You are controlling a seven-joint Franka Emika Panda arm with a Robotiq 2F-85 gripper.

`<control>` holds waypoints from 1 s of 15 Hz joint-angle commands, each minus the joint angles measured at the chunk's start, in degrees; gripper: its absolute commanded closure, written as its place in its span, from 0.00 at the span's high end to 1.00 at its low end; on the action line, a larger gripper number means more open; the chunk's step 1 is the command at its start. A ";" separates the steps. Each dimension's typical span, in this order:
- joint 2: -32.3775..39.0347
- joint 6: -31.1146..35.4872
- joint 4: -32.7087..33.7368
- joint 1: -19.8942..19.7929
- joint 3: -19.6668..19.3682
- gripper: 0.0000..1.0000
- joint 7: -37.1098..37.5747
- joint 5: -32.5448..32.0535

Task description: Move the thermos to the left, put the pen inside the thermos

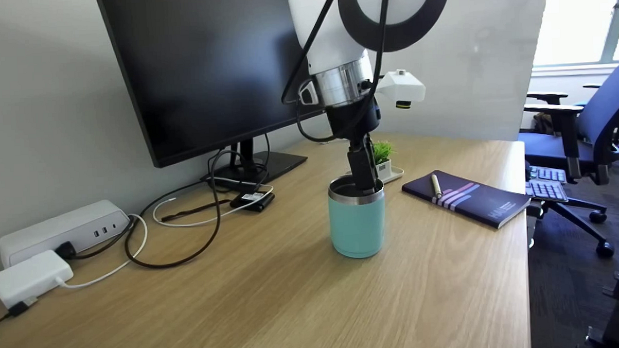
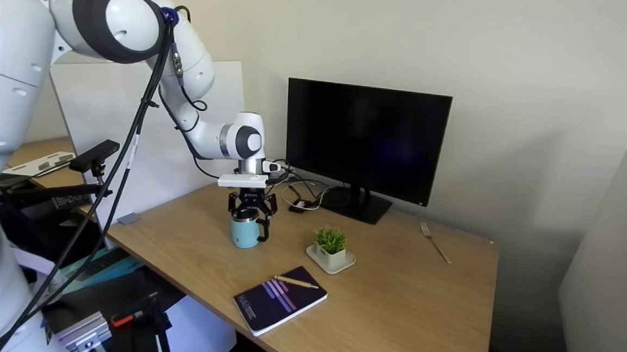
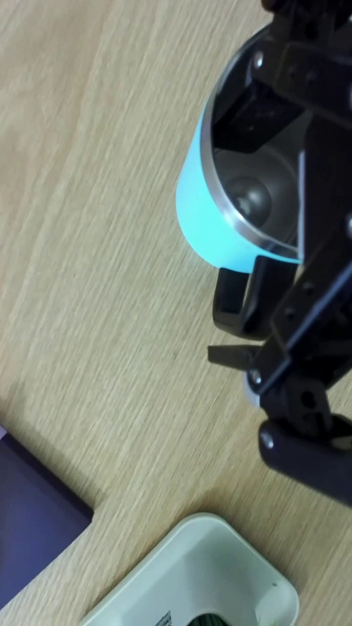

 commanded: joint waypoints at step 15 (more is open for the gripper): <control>-0.56 6.71 -0.88 2.49 0.14 0.69 -0.48 -4.36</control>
